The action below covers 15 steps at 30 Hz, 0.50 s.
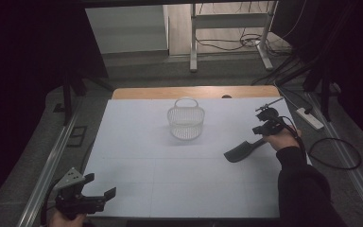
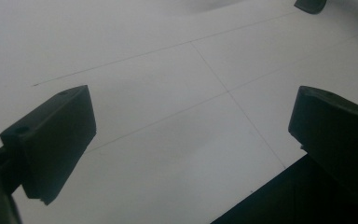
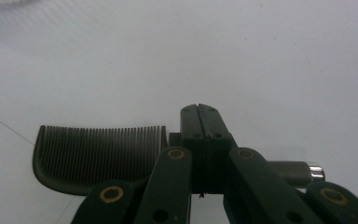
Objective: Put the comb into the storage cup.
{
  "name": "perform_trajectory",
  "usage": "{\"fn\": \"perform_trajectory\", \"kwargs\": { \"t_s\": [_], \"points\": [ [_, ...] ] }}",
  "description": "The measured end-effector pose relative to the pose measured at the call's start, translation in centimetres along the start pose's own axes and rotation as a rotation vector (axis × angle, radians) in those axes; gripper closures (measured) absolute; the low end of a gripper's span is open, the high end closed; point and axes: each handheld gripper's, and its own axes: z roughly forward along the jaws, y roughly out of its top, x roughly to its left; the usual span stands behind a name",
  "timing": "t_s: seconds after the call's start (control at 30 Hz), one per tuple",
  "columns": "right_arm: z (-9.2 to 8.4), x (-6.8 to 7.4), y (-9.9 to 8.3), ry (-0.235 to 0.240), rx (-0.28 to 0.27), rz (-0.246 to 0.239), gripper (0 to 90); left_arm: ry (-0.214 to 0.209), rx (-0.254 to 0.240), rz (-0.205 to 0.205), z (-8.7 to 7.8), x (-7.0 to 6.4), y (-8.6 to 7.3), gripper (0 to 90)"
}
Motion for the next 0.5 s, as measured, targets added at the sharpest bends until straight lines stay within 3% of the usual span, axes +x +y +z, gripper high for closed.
{"fn": "perform_trajectory", "kwargs": {
  "t_s": [0.17, 0.5],
  "points": [
    [0.7, 0.0, -0.1, -0.006, 0.025, -0.026, 89.1, 0.0, 0.001, 0.0, 0.0, 0.0, 0.0, 1.4],
    [2.2, -0.5, -0.9, -0.016, 0.057, -0.028, 89.1, -0.001, 0.003, 0.002, 0.0, 0.0, 0.0, 1.5]
  ]
}}
